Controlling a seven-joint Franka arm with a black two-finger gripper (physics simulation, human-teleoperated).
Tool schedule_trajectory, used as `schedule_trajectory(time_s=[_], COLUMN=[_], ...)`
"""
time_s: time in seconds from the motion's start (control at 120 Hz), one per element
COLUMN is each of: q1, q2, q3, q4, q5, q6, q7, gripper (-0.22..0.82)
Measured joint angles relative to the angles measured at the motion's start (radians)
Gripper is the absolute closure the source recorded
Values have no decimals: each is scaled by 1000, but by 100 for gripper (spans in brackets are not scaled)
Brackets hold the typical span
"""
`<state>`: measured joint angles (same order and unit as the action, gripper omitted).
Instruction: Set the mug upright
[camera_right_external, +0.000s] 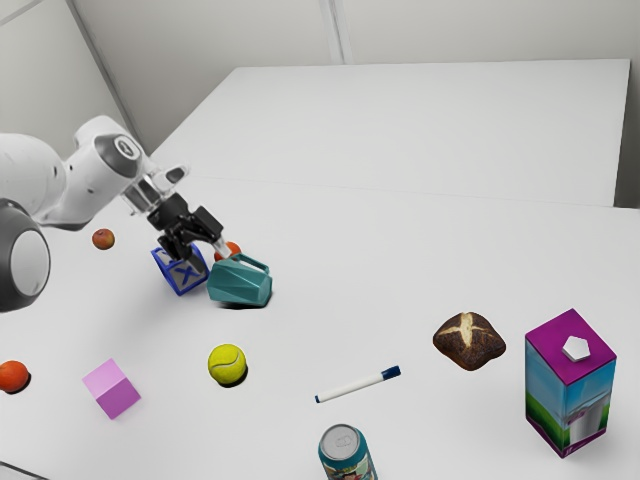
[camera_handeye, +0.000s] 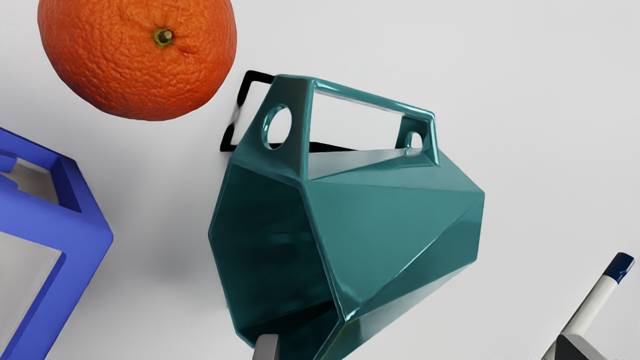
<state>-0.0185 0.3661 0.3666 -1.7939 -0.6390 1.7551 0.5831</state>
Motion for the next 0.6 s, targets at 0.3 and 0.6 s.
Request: schedule_trajectory(time_s=[0.3, 0.6], q1=[6, 9], q2=[26, 56], q3=[1, 2], q4=[-6, -3], q5=[-64, -121], q6=[-10, -12], q7=[12, 19], gripper=[0, 0])
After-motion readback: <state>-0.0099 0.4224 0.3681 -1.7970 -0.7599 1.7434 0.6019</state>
